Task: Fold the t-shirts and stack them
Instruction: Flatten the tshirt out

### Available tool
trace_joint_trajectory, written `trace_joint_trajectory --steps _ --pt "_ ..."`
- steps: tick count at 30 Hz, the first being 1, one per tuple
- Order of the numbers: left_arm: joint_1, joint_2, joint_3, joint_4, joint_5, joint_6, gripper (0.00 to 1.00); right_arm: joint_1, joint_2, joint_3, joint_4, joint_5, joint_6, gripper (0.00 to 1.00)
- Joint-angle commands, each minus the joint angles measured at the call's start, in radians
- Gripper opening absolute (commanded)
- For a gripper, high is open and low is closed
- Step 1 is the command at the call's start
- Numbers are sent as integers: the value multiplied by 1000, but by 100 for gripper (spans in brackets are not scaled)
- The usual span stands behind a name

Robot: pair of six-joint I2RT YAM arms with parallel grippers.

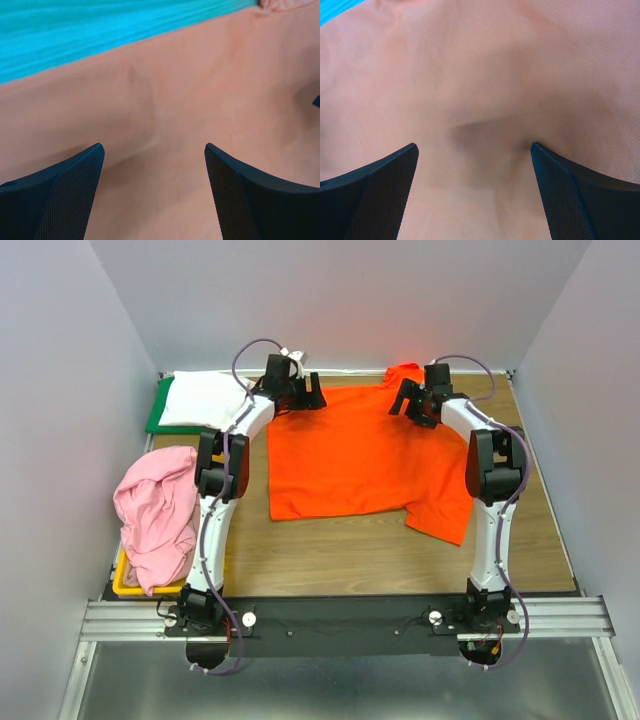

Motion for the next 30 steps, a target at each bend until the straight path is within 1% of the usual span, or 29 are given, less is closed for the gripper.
trace_joint_trajectory --steps 1,3,4,6,7,9,10,15,16,19,22,28,30 --pt "-3 -187 -122 38 -74 30 89 -3 -22 26 -38 10 -83 100" --pt "-10 -246 -191 40 -131 32 89 -3 -65 19 -39 41 -116 100" --pt "-13 -296 -264 38 -163 27 89 -4 -78 10 -38 47 -130 100" --pt "-20 -341 -341 37 -192 21 89 -3 -111 -9 -36 67 -155 100" --pt "-23 -379 -416 37 -198 21 89 -4 -122 -18 -38 78 -160 100" --pt "-29 -421 -489 38 -203 18 89 -3 -151 -61 -38 99 -161 100" --pt "-30 -432 -559 44 -202 15 89 -4 -161 -78 -39 127 -158 100" --pt "-46 -493 -760 75 -234 9 88 -3 -179 -165 -39 159 -147 100" --pt "-46 -502 -761 81 -234 6 88 -3 -179 -174 -39 168 -144 100" --pt "-50 -533 -852 107 -246 1 88 -3 -191 -219 -38 188 -141 100" --pt "-50 -527 -873 113 -249 3 88 -4 -185 -243 -38 188 -138 100" --pt "-50 -467 -845 115 -238 15 88 -4 -176 -286 -39 211 -114 100" --pt "-50 -450 -810 106 -237 23 88 -6 -173 -302 -39 216 -106 100"
